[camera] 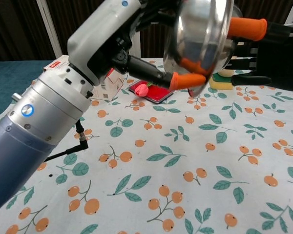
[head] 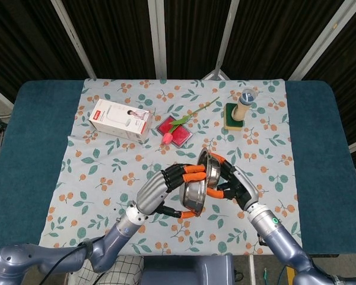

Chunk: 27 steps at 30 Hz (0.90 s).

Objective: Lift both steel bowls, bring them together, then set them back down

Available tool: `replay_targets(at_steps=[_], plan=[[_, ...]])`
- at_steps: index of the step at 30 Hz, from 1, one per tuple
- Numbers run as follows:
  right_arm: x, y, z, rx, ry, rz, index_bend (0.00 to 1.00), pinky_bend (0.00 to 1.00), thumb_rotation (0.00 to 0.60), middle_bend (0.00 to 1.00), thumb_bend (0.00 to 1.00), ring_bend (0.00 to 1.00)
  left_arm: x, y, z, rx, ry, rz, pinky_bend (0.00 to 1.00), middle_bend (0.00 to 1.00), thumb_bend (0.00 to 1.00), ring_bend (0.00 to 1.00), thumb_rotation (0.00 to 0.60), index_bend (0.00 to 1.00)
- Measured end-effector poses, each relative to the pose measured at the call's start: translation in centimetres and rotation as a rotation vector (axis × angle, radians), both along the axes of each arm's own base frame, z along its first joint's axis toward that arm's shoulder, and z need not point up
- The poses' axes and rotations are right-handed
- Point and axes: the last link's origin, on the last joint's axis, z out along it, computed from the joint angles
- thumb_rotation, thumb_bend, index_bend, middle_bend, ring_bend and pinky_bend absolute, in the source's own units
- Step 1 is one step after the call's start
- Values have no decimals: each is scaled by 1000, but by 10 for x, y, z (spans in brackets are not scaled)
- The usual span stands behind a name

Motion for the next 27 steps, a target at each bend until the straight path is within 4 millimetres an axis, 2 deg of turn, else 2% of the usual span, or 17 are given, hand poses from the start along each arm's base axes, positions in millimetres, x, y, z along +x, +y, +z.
replay_targets(at_steps=[8,12,16,22,27], plan=[[-22,-19,19,-78,69,-2,1000,1000,600,947,404,1000,-9,-7,35,-112,19,33,688,612,513,480,600,483],[-33,-25,21,-97,117,5,1000,1000,600,947,405,1000,-17,-12,51,-157,75,46,688,610,514,480,600,481],[-43,-28,17,-110,200,37,1000,1000,600,947,405,1000,-27,-17,57,-178,141,68,688,609,515,480,600,479],[-61,-32,9,-201,454,167,1000,1000,600,947,405,1000,-45,-16,59,-185,282,113,683,588,518,479,600,456],[-84,-33,-6,-362,809,349,1000,1000,600,947,405,1000,-63,-12,58,-223,472,184,575,574,517,439,600,438]])
